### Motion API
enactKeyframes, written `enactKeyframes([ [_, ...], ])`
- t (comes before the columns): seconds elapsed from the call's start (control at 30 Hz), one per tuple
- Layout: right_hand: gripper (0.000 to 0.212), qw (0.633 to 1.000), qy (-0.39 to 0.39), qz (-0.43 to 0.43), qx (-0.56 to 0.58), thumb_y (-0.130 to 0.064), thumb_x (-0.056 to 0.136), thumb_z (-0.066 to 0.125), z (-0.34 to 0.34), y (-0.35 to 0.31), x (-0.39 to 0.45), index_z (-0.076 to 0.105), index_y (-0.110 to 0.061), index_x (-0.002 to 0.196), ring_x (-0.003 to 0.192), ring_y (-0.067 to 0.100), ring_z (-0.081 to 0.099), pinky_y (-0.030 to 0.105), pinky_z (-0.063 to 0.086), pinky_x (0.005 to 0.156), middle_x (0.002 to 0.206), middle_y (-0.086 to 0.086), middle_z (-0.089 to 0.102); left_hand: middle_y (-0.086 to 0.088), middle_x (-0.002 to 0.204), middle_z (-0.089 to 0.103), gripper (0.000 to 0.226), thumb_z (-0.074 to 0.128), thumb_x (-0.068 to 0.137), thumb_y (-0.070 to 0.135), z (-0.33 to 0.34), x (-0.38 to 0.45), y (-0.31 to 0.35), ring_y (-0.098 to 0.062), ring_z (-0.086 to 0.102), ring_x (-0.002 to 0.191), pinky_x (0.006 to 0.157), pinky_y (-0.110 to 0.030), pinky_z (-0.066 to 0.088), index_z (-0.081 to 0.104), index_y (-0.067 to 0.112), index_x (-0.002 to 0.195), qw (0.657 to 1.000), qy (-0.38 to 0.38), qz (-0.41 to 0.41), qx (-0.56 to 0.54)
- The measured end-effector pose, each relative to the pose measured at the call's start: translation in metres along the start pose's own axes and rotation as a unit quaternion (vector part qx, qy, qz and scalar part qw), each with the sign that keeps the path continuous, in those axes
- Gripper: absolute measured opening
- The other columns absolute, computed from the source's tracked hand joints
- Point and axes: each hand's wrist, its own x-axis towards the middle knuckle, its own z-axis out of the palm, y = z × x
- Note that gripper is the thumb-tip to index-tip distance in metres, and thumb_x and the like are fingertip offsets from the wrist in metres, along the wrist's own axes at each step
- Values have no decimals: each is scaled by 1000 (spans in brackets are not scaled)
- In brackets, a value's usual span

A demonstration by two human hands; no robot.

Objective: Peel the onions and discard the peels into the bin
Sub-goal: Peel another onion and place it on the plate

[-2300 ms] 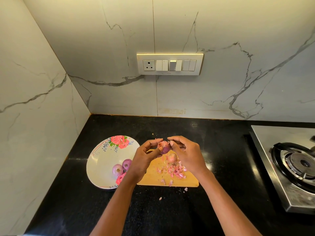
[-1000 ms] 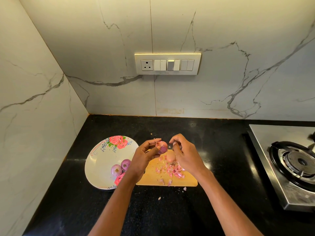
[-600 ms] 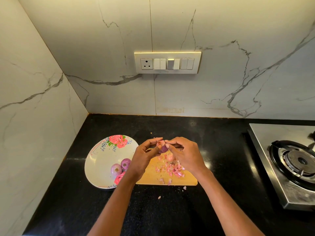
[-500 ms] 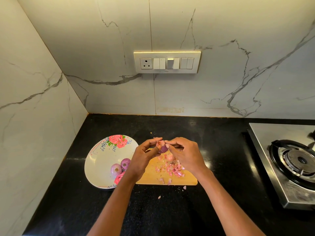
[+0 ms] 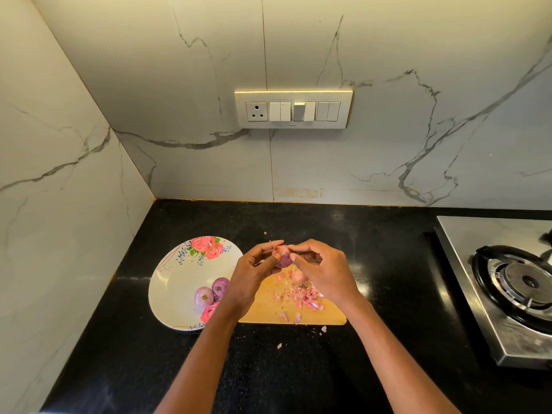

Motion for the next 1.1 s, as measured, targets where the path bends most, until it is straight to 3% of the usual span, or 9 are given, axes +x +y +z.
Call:
enactKeyframes([
  [0.13, 13, 1000, 20, -2, -13, -15, 92, 74, -2, 2, -1, 77, -22, 101, 88, 2, 70, 14, 54, 76, 91, -15, 74, 0, 124, 71, 47, 66, 86, 39, -2, -2, 1, -17, 67, 115, 95, -31, 56, 66, 22, 130, 1000, -9, 6, 3],
  [0.27, 13, 999, 4, 29, 33, -24, 96, 70, -1, 3, -1, 75, -23, 108, 96, 3, 71, 21, 58, 82, 99, -15, 75, 1, 123, 71, 47, 66, 84, 41, 0, -2, 2, -18, 67, 114, 98, -35, 56, 66, 25, 128, 1000, -5, 4, 0],
  [0.43, 21, 999, -18, 25, 34, -25, 93, 74, 0, -1, -1, 74, -24, 114, 99, -3, 69, 13, 54, 82, 106, -16, 74, 4, 124, 70, 46, 69, 84, 46, 3, 0, 0, -16, 66, 116, 101, -37, 55, 66, 30, 127, 1000, 1, 6, 24],
  [0.7, 16, 1000, 6, -9, 21, -16, 90, 77, 0, 5, -3, 79, -17, 106, 92, 8, 72, 19, 57, 79, 96, -10, 76, 11, 126, 69, 37, 70, 90, 39, 2, -3, 3, -9, 64, 118, 86, -20, 55, 65, 36, 126, 998, -8, 20, 53],
  [0.8, 15, 1000, 14, -18, 8, -13, 89, 77, 1, 8, -4, 79, -15, 104, 89, 7, 71, 17, 56, 77, 93, -9, 76, 8, 127, 69, 48, 69, 82, 46, 3, -5, 5, -10, 64, 118, 89, -21, 55, 64, 33, 128, 999, -16, 21, 43],
  [0.93, 9, 998, 51, -4, -22, -13, 88, 77, 2, 10, -4, 78, -18, 96, 83, 4, 70, 14, 54, 70, 86, -13, 73, 6, 129, 67, 42, 65, 88, 39, 3, -7, 4, -12, 65, 118, 94, -28, 56, 63, 31, 129, 999, -29, 15, 18],
  [1.1, 16, 999, 12, 30, 39, -20, 96, 70, 0, 9, -3, 75, -23, 110, 98, 5, 71, 21, 57, 83, 100, -16, 74, 6, 125, 70, 42, 66, 86, 40, 2, -6, 7, -12, 66, 116, 92, -27, 56, 64, 32, 127, 1000, -17, 19, 15],
])
